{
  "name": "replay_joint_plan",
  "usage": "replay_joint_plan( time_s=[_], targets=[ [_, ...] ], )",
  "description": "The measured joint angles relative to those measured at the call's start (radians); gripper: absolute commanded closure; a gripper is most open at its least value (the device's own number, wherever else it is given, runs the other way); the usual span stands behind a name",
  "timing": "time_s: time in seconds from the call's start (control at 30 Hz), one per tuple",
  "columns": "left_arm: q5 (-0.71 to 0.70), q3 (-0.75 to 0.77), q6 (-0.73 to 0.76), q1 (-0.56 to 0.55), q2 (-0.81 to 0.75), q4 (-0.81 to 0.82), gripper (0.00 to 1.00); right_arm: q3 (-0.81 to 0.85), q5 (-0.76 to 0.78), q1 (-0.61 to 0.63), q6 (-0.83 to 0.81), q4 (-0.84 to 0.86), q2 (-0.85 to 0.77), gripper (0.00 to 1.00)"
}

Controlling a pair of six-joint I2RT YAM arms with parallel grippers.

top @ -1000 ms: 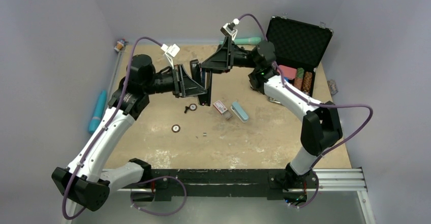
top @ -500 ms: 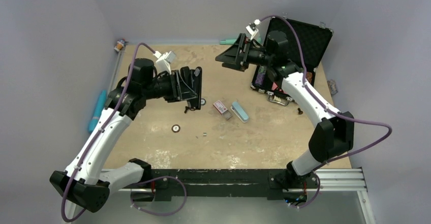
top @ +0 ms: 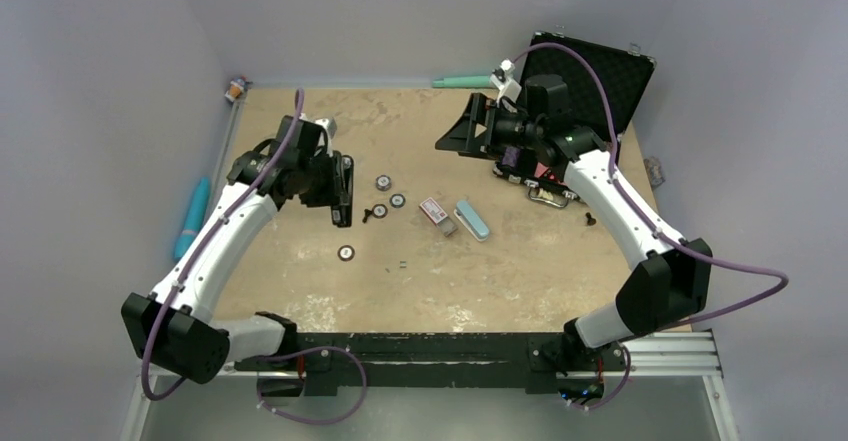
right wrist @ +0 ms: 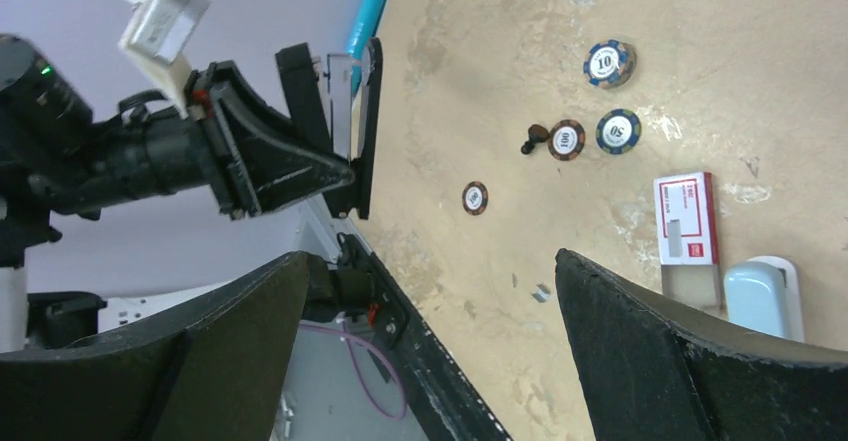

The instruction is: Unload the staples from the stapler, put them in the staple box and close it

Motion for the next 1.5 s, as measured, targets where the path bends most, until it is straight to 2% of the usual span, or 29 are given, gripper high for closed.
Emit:
replay_joint_plan(
  time_s=[0.2,0.37,0.53,0.73,0.77,1.0,1.03,1.27,1.5],
  targets=[
    [-0.142,-0.073,0.004,0.067,0.047,-0.041,1.0,-0.026,0.021,0.0,-0.049,-0.037,-0.046,0.01],
    [-0.23,-0.167,-0.09,0.117,0.101,-0.047,1.0,-0.032,0.023,-0.002,-0.066,-0.057,-0.045,0.01],
    [-0.289,-0.245,-0.179,0.126,0.162,-0.032,1.0,-0.032,0.023,-0.002,-0.072,-0.057,-0.045,0.01],
    [-0.296,-0.288,-0.203,0.126,0.256,0.063,1.0,-0.032,0.023,-0.003,-0.074,-0.057,-0.045,0.01],
    [-0.295,-0.294,-0.204,0.126,0.263,0.079,0.98,-0.032,0.023,-0.003,-0.075,-0.057,-0.045,0.01],
    [-0.286,-0.329,-0.217,0.126,0.264,0.135,0.08,-0.043,0.042,-0.011,-0.089,-0.071,-0.045,0.01],
    [-0.285,-0.331,-0.22,0.126,0.259,0.136,0.01,-0.043,0.048,-0.011,-0.092,-0.08,-0.045,0.01],
    [-0.275,-0.328,-0.2,0.126,0.168,0.127,0.0,-0.045,0.09,-0.015,-0.117,-0.113,-0.026,0.01],
    [-0.185,-0.238,-0.111,0.126,0.084,0.117,0.0,-0.045,0.192,-0.015,-0.159,-0.166,-0.016,0.02]
  ],
)
